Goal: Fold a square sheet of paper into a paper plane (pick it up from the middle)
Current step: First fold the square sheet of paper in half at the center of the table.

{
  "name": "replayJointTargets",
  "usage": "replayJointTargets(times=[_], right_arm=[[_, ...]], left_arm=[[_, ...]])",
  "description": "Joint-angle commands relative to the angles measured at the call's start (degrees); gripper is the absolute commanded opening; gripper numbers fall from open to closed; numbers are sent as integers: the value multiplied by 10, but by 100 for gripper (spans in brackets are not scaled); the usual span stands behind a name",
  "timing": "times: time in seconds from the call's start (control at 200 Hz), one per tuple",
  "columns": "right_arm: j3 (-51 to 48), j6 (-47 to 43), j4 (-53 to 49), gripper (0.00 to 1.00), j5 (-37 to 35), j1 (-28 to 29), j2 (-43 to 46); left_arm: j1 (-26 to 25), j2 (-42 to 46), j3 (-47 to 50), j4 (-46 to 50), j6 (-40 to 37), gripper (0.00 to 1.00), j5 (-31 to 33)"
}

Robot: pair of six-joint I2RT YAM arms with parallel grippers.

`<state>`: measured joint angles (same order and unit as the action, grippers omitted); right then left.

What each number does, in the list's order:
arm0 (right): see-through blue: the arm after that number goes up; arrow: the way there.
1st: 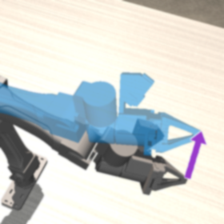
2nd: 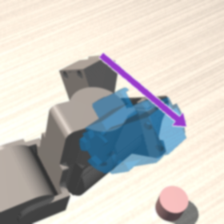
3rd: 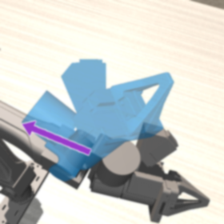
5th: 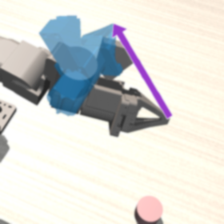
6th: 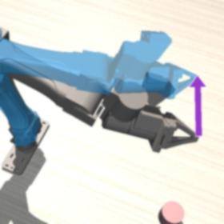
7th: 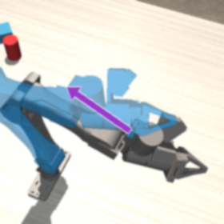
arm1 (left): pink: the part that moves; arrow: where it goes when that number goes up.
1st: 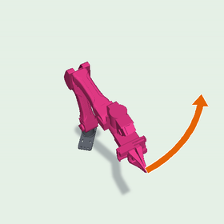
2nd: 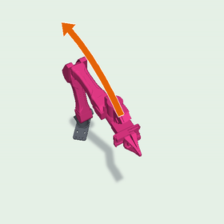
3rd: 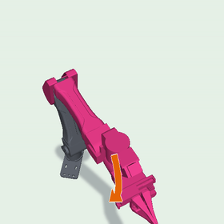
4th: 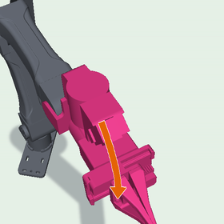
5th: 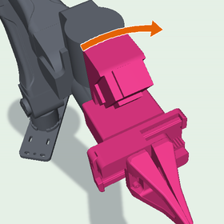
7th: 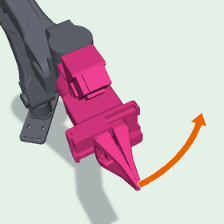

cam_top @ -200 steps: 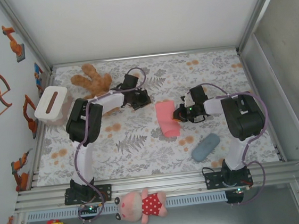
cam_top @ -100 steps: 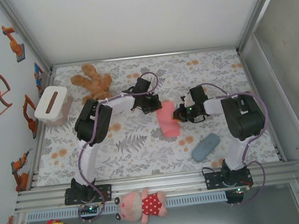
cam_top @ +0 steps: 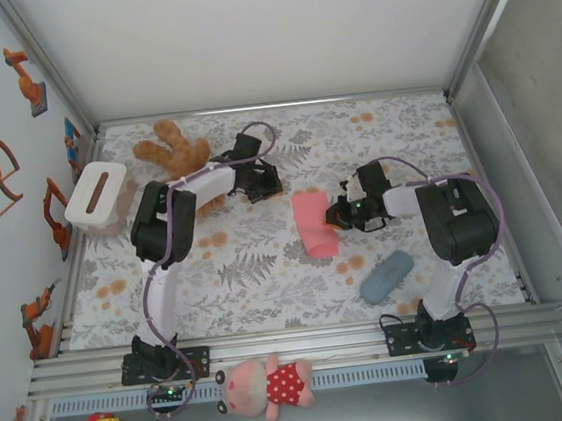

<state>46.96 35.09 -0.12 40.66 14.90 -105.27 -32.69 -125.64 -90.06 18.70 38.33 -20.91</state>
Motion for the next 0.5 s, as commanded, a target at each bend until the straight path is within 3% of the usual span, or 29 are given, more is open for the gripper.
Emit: replayJointTargets(times=[0.0, 0.19, 0.496], right_arm=[[-44, -6, -79, 0, -169, -1, -55], [-46, -5, -79, 0, -169, 0, -59], [-48, -3, -77, 0, -173, 0, -65]], left_arm=[[-37, 83, 42, -3, 4, 2, 15], [-92, 111, 121, -59, 64, 2, -20], [-118, 68, 114, -58, 87, 2, -66]])
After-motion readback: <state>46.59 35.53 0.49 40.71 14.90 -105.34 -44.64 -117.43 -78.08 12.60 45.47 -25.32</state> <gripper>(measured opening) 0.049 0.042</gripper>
